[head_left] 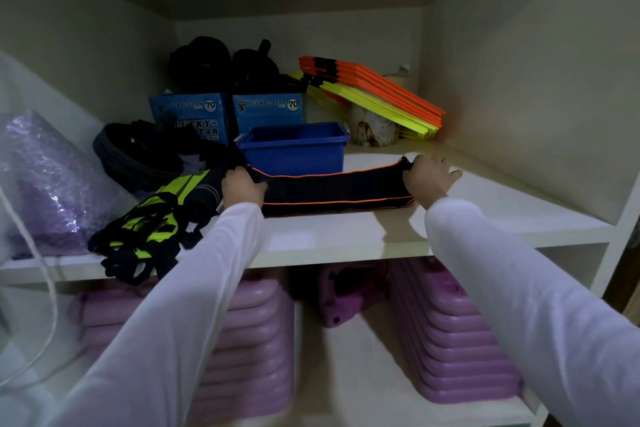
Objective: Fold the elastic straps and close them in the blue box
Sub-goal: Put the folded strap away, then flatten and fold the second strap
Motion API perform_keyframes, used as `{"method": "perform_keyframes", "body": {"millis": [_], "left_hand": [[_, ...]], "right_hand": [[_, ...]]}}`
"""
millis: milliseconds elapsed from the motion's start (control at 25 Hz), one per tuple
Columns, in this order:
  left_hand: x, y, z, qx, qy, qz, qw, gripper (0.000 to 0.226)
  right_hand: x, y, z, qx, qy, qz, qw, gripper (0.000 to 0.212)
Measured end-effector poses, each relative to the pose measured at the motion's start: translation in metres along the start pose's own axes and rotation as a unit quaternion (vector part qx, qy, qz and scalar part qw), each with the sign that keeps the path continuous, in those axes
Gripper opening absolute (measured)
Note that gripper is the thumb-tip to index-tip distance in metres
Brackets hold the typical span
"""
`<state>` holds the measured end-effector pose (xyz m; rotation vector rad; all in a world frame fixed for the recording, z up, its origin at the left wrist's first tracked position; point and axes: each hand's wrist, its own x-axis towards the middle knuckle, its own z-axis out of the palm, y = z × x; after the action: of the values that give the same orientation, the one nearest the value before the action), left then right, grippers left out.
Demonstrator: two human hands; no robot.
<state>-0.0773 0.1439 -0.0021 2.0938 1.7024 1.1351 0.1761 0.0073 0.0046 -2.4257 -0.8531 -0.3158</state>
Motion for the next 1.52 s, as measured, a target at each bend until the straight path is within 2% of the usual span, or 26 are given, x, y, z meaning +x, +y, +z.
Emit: {"method": "perform_keyframes", "body": {"millis": [360, 680, 880, 1040, 1360, 1520], "left_hand": [[0.021, -0.004, 0.022, 0.06, -0.052, -0.045, 0.996, 0.033], [0.016, -0.012, 0.029, 0.034, -0.078, -0.11, 0.99, 0.044], [0.022, -0.013, 0.029, 0.047, -0.084, -0.112, 0.989, 0.043], [0.031, -0.01, 0.031, 0.071, -0.103, -0.111, 0.986, 0.05], [0.039, -0.016, 0.033, 0.054, -0.143, -0.126, 0.98, 0.058], [0.039, -0.018, 0.03, 0.033, -0.163, -0.136, 0.977, 0.041]], "right_hand": [[0.022, -0.001, 0.031, -0.014, -0.013, -0.028, 0.999, 0.039], [0.026, -0.002, 0.048, 0.001, -0.038, -0.043, 0.998, 0.031], [0.03, -0.005, 0.055, 0.009, -0.05, -0.045, 0.998, 0.028], [0.034, -0.004, 0.061, 0.014, -0.065, -0.034, 0.997, 0.034], [0.038, -0.002, 0.07, 0.016, -0.074, -0.023, 0.997, 0.036], [0.044, 0.007, 0.071, 0.015, -0.082, -0.009, 0.996, 0.047]]}}
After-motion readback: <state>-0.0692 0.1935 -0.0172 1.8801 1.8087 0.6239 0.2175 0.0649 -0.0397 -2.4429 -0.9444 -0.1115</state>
